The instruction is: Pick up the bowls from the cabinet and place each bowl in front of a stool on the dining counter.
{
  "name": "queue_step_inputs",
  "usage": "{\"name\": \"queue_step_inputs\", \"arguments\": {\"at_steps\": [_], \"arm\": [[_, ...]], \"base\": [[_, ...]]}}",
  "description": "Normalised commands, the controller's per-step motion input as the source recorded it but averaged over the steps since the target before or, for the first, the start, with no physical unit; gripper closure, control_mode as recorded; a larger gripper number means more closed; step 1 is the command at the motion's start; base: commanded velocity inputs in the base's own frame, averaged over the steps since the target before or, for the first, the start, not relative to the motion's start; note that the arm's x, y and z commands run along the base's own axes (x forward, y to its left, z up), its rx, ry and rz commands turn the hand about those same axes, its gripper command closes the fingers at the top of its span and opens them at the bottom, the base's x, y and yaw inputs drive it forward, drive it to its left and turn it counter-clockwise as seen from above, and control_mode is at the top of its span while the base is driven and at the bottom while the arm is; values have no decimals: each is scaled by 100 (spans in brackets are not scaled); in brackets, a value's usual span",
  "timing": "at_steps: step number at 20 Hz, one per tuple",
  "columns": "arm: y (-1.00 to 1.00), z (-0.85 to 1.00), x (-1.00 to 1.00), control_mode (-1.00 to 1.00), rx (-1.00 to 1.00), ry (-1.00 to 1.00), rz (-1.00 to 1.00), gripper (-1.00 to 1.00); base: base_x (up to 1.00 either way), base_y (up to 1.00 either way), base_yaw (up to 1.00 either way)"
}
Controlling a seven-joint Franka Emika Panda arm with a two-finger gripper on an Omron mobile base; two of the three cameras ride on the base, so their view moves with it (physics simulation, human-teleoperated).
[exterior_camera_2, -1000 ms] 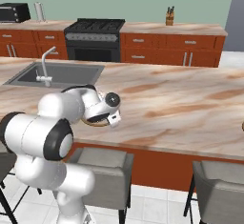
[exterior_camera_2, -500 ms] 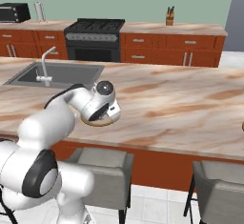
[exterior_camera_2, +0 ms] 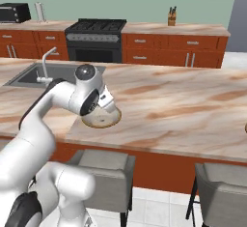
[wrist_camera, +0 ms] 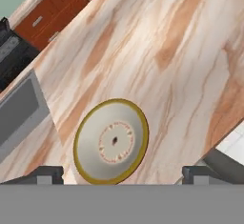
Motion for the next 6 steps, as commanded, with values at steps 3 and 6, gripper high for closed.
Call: {"name": "queue_step_inputs", "arguments": {"at_steps": [3, 6], "arm": [[0, 94, -76, -100, -10, 0, 0, -100], [0, 79, -99, -100, -4, 0, 0, -100]], "base": [[0, 0, 0], [0, 0, 0]]}}
